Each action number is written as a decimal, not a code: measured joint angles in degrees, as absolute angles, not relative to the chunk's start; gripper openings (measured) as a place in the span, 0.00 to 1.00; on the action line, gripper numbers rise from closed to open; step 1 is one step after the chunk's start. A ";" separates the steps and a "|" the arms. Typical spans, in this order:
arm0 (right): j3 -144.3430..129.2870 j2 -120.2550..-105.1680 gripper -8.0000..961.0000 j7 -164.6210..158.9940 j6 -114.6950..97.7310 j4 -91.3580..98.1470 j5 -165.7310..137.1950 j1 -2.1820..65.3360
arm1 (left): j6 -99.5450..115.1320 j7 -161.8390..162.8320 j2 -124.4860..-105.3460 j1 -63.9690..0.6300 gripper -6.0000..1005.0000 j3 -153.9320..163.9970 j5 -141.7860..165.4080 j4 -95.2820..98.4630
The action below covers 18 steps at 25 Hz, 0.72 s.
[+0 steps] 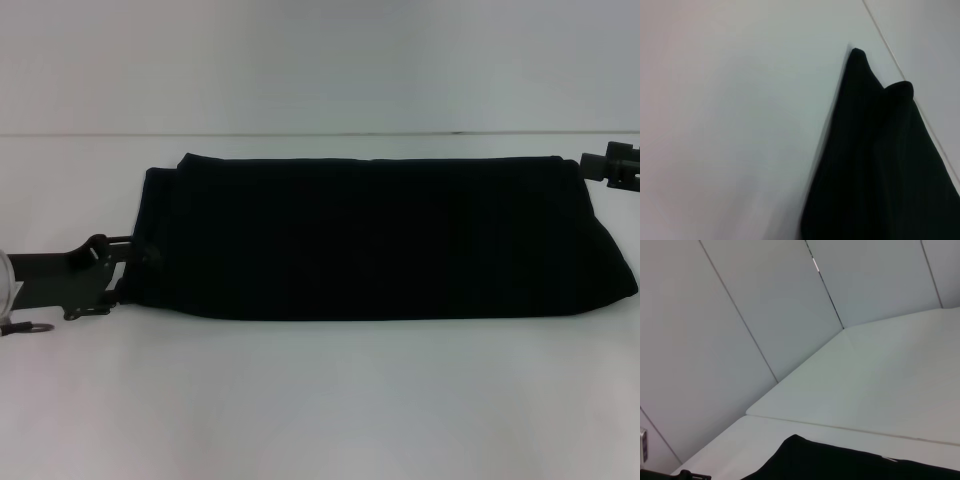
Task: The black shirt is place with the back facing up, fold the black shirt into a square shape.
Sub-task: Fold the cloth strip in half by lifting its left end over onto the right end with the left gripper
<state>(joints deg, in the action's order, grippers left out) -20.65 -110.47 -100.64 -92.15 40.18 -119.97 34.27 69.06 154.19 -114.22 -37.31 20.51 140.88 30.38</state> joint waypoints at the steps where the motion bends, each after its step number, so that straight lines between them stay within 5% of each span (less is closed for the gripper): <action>1: -20.65 -110.47 0.97 -100.64 -92.26 40.23 -119.97 34.27 | 69.16 153.68 -114.22 -37.15 0.83 20.50 140.81 30.50; 16: -20.65 -110.61 0.97 -100.63 -92.46 40.80 -119.92 34.28 | 69.18 150.44 -114.17 -36.87 0.44 20.93 142.35 30.60; 18: -20.65 -110.74 0.97 -100.64 -92.45 40.78 -119.91 34.24 | 69.39 149.13 -114.15 -36.91 0.29 20.97 142.39 30.59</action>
